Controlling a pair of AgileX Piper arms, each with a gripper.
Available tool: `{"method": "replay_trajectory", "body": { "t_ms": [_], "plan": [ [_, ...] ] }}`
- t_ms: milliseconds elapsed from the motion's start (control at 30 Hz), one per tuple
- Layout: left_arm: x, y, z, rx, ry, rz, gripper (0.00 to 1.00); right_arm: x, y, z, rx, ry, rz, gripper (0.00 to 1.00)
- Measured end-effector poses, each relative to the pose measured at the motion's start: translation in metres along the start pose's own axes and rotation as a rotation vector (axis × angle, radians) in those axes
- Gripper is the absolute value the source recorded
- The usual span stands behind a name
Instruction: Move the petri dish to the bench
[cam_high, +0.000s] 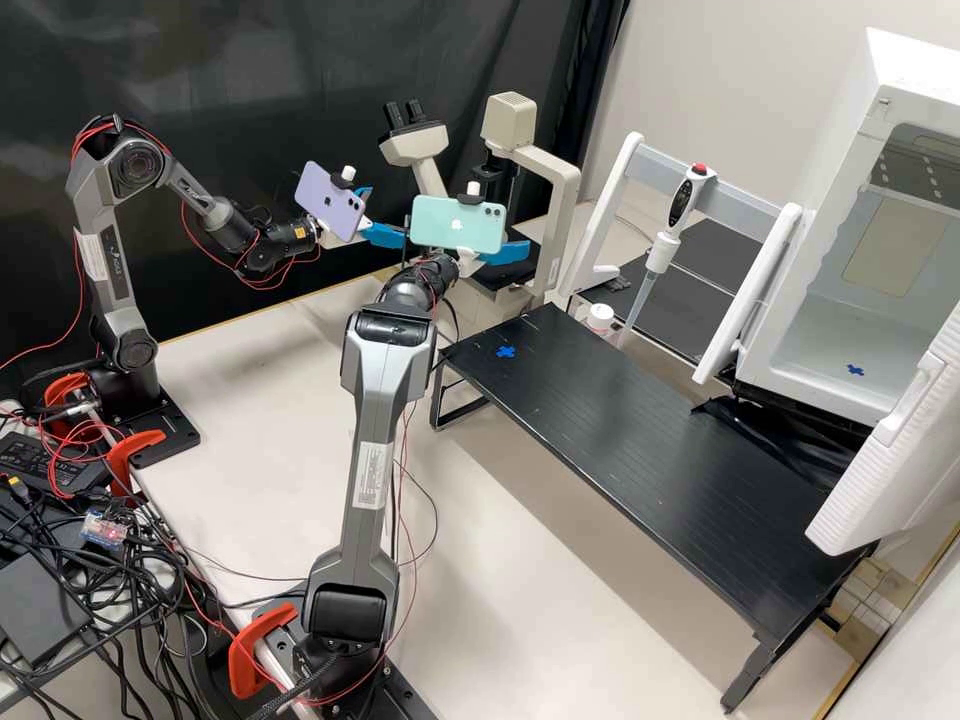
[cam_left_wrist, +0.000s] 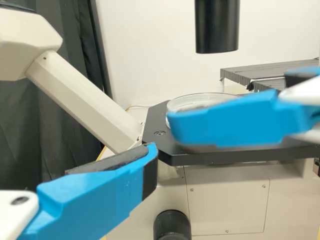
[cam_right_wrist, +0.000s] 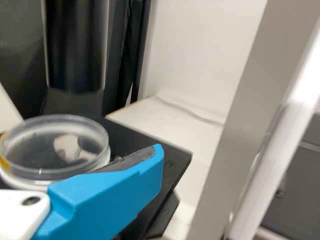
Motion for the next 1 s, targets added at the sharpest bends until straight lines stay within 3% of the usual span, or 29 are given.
{"method": "replay_trajectory", "body": {
  "t_ms": [167,300,567,600,1000],
  "plan": [
    [0.0,0.0,0.0,0.0,0.0,0.0,1.0,0.002,-0.002,0.0,0.001,0.0,-0.006,1.0],
    [0.0,0.0,0.0,0.0,0.0,0.0,1.0,0.004,-0.001,-0.001,0.05,-0.015,-0.012,1.0],
    [0.0,0.0,0.0,0.0,0.0,0.0,1.0,0.012,-0.003,-0.001,0.073,-0.044,-0.021,1.0],
    [0.0,0.0,0.0,0.0,0.0,0.0,1.0,0.013,-0.005,0.0,0.074,-0.047,-0.022,0.0],
    [0.0,0.0,0.0,0.0,0.0,0.0,1.0,0.02,-0.018,0.006,0.089,-0.064,-0.085,0.0]
  ]
}}
